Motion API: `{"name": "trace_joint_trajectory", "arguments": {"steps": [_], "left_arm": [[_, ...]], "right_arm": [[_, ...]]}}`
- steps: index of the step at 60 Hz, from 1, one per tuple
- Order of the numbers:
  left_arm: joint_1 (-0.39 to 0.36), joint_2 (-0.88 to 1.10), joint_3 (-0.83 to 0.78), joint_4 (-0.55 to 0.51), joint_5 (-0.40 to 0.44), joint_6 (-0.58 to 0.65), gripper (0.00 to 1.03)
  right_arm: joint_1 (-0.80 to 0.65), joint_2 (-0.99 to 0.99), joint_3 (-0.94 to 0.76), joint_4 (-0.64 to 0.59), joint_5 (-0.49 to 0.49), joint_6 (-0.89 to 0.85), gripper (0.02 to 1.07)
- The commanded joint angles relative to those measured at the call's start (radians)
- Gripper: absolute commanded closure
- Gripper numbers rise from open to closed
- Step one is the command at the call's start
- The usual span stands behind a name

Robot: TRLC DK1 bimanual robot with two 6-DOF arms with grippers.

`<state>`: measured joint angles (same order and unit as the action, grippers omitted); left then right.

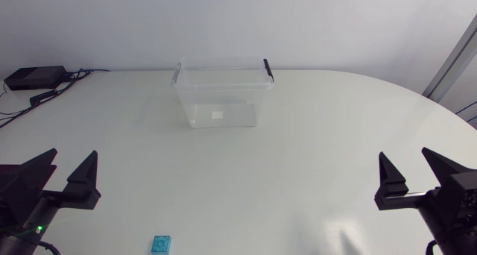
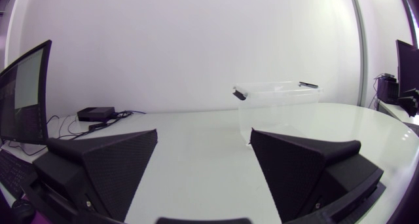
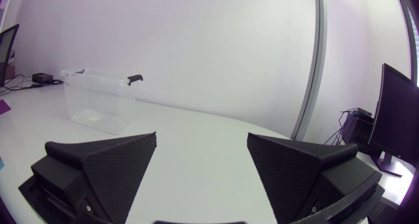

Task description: Place the duplo bricks in the container

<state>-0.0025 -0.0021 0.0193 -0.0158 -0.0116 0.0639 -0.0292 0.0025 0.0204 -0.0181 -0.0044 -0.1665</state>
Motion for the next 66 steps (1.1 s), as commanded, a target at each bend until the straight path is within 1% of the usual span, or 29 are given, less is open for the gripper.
{"name": "trace_joint_trajectory", "arguments": {"steps": [1, 21, 28, 31, 35, 38, 40, 41, 48, 53, 59, 62, 66], "left_arm": [[0.006, -0.012, -0.019, 0.013, -0.004, 0.011, 0.04], [0.012, -0.012, -0.018, 0.013, -0.005, 0.004, 0.04], [0.052, -0.012, -0.005, 0.008, -0.008, 0.002, 0.04], [0.072, -0.006, 0.024, -0.016, -0.008, 0.001, 0.04], [0.075, 0.037, 0.091, -0.061, -0.008, 0.001, 0.04], [0.081, 0.116, 0.168, -0.101, -0.008, -0.001, 0.04], [0.082, 0.122, 0.172, -0.104, -0.008, -0.001, 0.04], [0.085, 0.197, 0.248, -0.144, -0.007, 0.001, 0.04], [0.070, 0.226, 0.332, -0.188, -0.001, 0.002, 0.04], [0.039, 0.244, 0.429, -0.311, 0.009, 0.002, 0.04], [0.001, 0.323, 0.556, -0.478, 0.018, 0.002, 0.04], [-0.005, 0.370, 0.614, -0.553, 0.018, 0.004, 0.04], [0.002, 0.418, 0.669, -0.618, 0.018, 0.019, 0.04]], "right_arm": [[-0.008, -0.007, -0.020, 0.012, -0.008, -0.021, 0.07], [-0.006, -0.007, -0.020, 0.012, -0.008, -0.021, 0.07], [-0.006, -0.009, -0.020, 0.012, -0.008, -0.021, 0.07], [-0.008, -0.009, -0.020, 0.012, -0.008, -0.021, 0.07], [-0.006, -0.007, -0.020, 0.012, -0.008, -0.021, 0.07], [-0.008, -0.007, -0.020, 0.012, -0.008, -0.021, 0.07], [-0.008, -0.007, -0.020, 0.012, -0.008, -0.021, 0.07], [-0.006, -0.007, -0.020, 0.012, -0.008, -0.021, 0.07], [-0.006, -0.009, -0.020, 0.012, -0.008, -0.019, 0.07], [-0.006, -0.007, -0.020, 0.012, -0.008, -0.019, 0.07], [-0.008, -0.009, -0.020, 0.012, -0.008, -0.019, 0.07], [-0.006, -0.009, -0.020, 0.012, -0.008, -0.021, 0.07], [-0.006, -0.009, -0.020, 0.012, -0.008, -0.019, 0.07]]}}
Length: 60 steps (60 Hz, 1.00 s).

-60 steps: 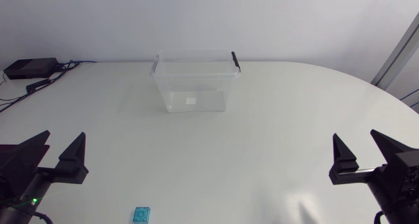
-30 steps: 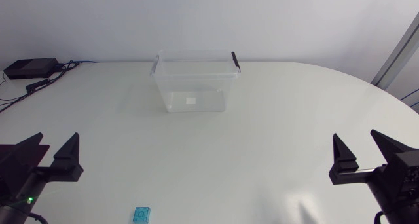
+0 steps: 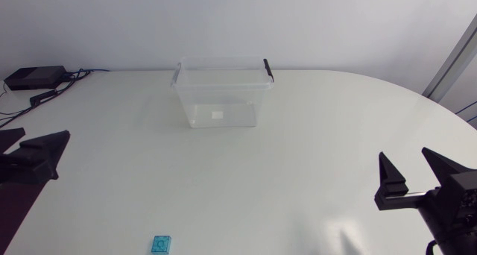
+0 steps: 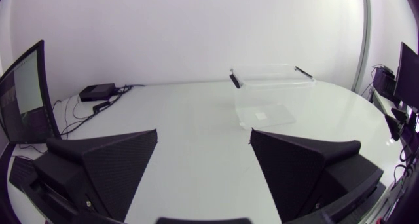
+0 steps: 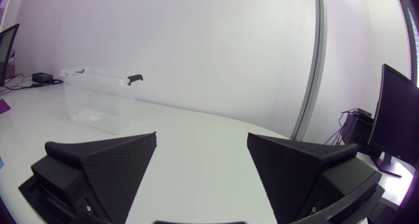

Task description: Place the duplo bricks in the container

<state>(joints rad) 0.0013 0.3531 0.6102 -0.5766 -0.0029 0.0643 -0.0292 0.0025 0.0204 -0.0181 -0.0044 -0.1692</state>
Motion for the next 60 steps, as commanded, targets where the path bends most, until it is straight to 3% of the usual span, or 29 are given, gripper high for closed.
{"name": "trace_joint_trajectory", "arguments": {"steps": [1, 14, 27, 38, 54, 60], "left_arm": [[0.000, 0.070, 0.086, -0.063, 0.007, 0.023, 0.04], [0.012, 0.152, 0.158, -0.149, 0.007, 0.158, 0.04], [0.003, 0.044, 0.157, -0.178, 0.000, 0.247, 0.04], [-0.139, 0.006, 0.140, -0.339, 0.001, 0.290, 0.04], [-0.158, 0.187, 0.131, -0.410, 0.006, 0.399, 0.04], [-0.219, 0.323, 0.149, -0.416, 0.011, 0.477, 0.04]], "right_arm": [[-0.006, -0.007, -0.020, 0.012, -0.008, -0.018, 0.07], [-0.006, -0.009, -0.020, 0.012, -0.008, -0.016, 0.07], [-0.008, -0.009, -0.020, 0.012, -0.008, -0.018, 0.07], [-0.006, -0.009, -0.020, 0.012, -0.008, -0.016, 0.07], [-0.006, -0.009, -0.020, 0.012, -0.008, -0.016, 0.07], [-0.006, -0.009, -0.020, 0.012, -0.008, -0.016, 0.07]]}}
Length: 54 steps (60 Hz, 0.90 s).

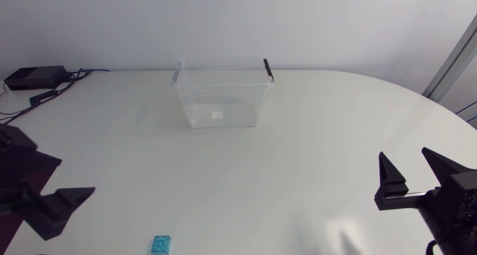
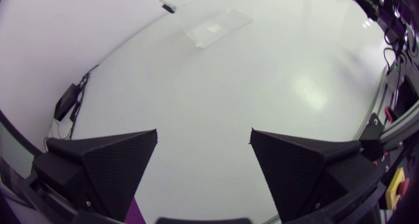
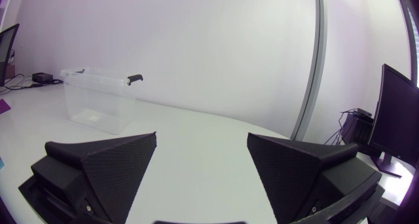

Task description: Place the duplo bricks in the container

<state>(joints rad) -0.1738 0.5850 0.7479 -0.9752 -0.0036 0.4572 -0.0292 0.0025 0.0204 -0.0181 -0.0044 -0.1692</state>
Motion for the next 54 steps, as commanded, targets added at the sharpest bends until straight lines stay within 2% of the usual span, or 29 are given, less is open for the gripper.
{"name": "trace_joint_trajectory", "arguments": {"steps": [1, 7, 13, 22, 29, 36, 43, 54], "left_arm": [[-0.055, 0.104, 0.013, -0.020, 0.013, 0.097, 0.04], [-0.162, 0.190, 0.025, -0.039, 0.013, 0.178, 0.04], [-0.210, 0.220, 0.031, -0.036, 0.013, 0.238, 0.04], [-0.343, 0.231, -0.009, -0.040, 0.013, 0.276, 0.04], [-0.420, 0.285, -0.068, -0.019, 0.013, 0.301, 0.04], [-0.438, 0.374, -0.107, 0.000, 0.013, 0.357, 0.04], [-0.415, 0.483, -0.142, 0.113, 0.010, 0.386, 0.04], [-0.418, 0.625, -0.148, 0.181, 0.010, 0.390, 0.04]], "right_arm": [[-0.006, -0.007, -0.020, 0.012, -0.008, -0.016, 0.07], [-0.006, -0.009, -0.020, 0.012, -0.008, -0.016, 0.07], [-0.008, -0.009, -0.020, 0.012, -0.008, -0.016, 0.07], [-0.008, -0.007, -0.020, 0.012, -0.008, -0.016, 0.07], [-0.008, -0.007, -0.020, 0.012, -0.008, -0.016, 0.07], [-0.006, -0.009, -0.020, 0.012, -0.008, -0.016, 0.07], [-0.008, -0.007, -0.020, 0.012, -0.008, -0.016, 0.07], [-0.006, -0.009, -0.020, 0.012, -0.008, -0.018, 0.07]]}}
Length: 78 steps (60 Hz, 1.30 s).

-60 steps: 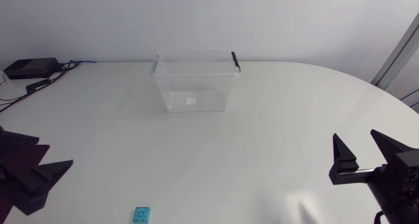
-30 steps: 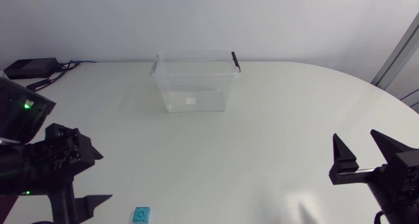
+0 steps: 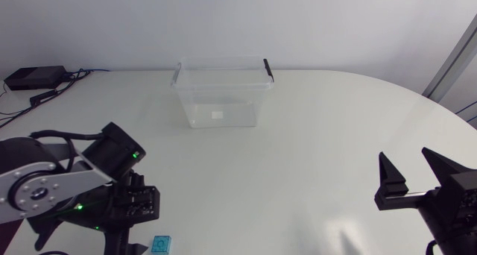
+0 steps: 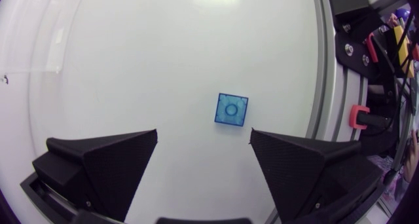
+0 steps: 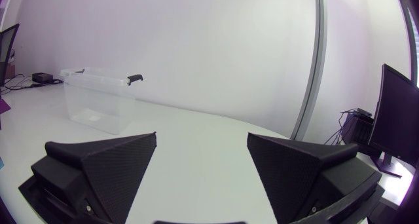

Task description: Place the duplo bricks in the container

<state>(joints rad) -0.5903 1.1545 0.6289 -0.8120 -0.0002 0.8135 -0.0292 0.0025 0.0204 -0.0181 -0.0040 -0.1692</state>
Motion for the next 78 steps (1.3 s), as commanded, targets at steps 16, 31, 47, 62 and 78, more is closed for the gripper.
{"name": "trace_joint_trajectory", "arguments": {"steps": [16, 31, 47, 62, 78], "left_arm": [[-0.052, 0.206, -0.032, 0.039, 0.019, 0.062, 0.04], [-0.072, 0.260, -0.038, 0.105, 0.048, 0.058, 0.04], [-0.088, 0.352, -0.064, 0.206, 0.046, 0.021, 0.13], [-0.052, 0.338, -0.055, 0.224, 0.046, 0.019, 0.72], [-0.055, 0.264, -0.058, 0.221, 0.039, 0.004, 0.76]], "right_arm": [[-0.006, -0.007, -0.020, 0.012, -0.008, -0.016, 0.07], [-0.006, -0.007, -0.020, 0.012, -0.008, -0.018, 0.07], [-0.006, -0.009, -0.020, 0.012, -0.008, -0.018, 0.07], [-0.006, -0.009, -0.020, 0.012, -0.008, -0.018, 0.07], [-0.006, -0.007, -0.020, 0.012, -0.008, -0.016, 0.07]]}}
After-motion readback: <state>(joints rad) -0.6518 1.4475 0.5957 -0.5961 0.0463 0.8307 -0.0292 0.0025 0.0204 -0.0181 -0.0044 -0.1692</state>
